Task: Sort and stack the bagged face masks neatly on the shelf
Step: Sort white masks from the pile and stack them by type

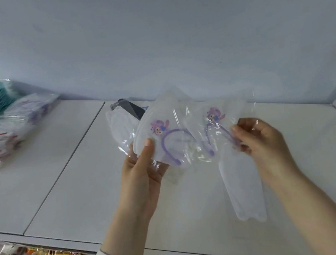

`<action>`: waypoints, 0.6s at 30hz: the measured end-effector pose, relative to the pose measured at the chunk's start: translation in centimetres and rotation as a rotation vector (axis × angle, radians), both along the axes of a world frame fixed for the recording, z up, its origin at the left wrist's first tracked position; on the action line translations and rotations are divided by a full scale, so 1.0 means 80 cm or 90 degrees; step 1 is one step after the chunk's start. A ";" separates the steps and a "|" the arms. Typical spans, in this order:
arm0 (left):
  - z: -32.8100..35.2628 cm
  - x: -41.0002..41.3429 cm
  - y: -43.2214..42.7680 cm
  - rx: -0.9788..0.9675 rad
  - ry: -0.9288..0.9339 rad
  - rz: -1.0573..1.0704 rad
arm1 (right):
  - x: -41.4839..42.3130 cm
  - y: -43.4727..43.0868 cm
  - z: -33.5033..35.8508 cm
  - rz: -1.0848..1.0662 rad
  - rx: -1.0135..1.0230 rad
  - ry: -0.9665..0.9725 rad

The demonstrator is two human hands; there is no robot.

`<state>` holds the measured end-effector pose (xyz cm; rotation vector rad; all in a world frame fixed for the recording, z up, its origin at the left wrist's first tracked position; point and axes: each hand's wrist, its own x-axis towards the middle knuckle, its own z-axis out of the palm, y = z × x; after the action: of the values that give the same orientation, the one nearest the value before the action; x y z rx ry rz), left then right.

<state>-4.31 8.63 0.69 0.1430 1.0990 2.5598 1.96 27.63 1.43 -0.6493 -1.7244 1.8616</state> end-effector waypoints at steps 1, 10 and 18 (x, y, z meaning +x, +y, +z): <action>0.001 -0.003 -0.004 -0.007 0.008 -0.002 | 0.002 0.010 0.006 0.013 0.078 -0.015; -0.020 0.021 0.006 -0.060 0.099 -0.125 | -0.016 -0.012 0.011 0.083 0.207 -0.011; -0.027 -0.005 -0.049 -0.235 0.237 -0.241 | -0.004 -0.019 0.019 0.118 0.430 0.005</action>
<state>-4.74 4.72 -1.50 0.6821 1.4917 2.0034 1.64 26.15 2.97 -0.2143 -2.2869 1.2419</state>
